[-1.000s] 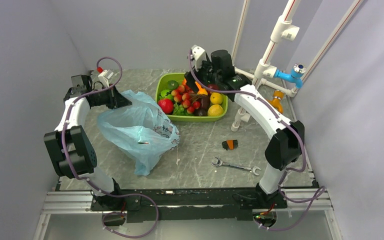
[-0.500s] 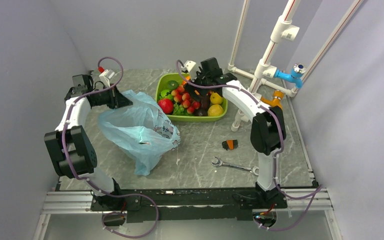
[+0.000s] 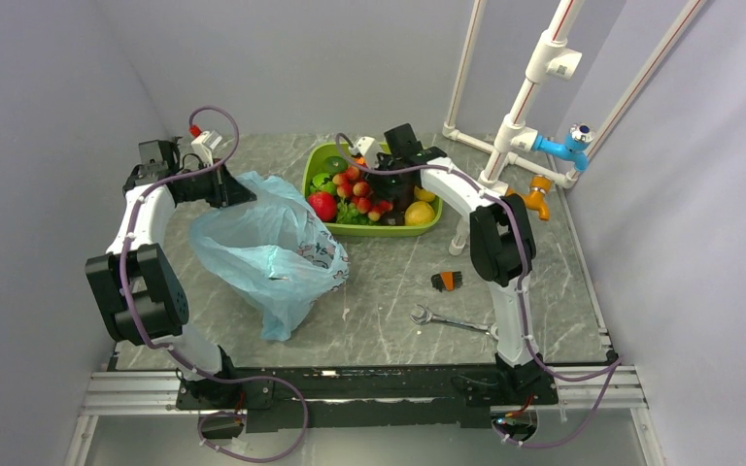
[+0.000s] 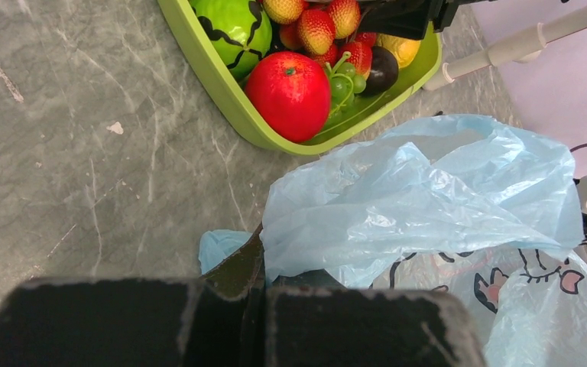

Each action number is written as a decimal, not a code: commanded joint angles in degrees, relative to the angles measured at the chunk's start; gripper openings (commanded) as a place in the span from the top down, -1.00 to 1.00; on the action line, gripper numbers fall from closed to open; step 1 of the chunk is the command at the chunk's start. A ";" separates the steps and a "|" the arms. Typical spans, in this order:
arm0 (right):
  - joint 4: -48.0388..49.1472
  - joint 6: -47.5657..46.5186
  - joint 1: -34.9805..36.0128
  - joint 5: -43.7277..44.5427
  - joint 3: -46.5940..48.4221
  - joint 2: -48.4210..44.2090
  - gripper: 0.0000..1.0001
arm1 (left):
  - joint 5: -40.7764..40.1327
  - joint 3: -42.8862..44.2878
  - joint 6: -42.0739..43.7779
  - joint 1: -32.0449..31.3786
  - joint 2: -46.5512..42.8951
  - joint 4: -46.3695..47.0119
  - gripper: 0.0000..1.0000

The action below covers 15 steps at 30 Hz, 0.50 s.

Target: Place the fake fruits into the plastic bag and tie a complex knot

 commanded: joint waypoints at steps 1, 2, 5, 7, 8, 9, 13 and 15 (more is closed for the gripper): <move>-1.66 -2.40 -1.00 -3.79 0.38 -2.79 0.44 | 0.57 1.17 1.34 -0.17 0.02 -0.24 1.00; -1.66 -2.64 -1.13 -3.91 -0.09 -3.55 0.58 | 0.61 0.94 1.37 -0.17 0.02 -0.17 1.00; -0.55 -1.73 -1.51 -3.03 -0.85 -6.46 1.00 | 0.67 0.78 1.86 -0.19 0.10 -0.86 1.00; 0.14 -0.38 -1.62 -2.86 -0.54 -8.37 1.00 | 0.55 0.81 2.40 -0.22 0.07 -1.50 1.00; 0.63 0.51 -1.65 -3.11 -0.22 -9.49 1.00 | 0.41 0.82 2.61 -0.18 -0.04 -1.75 1.00; 1.32 1.77 -1.70 -3.49 0.01 -10.64 1.00 | 0.42 0.74 2.79 -0.24 -0.08 -1.93 1.00; 3.99 6.04 -1.59 -4.90 1.47 -15.39 1.00 | 0.45 1.05 3.21 -0.18 -0.33 -2.78 1.00; 4.83 8.00 -1.63 -5.57 3.03 -17.22 1.00 | 0.35 1.07 3.15 -0.17 -0.39 -2.89 1.00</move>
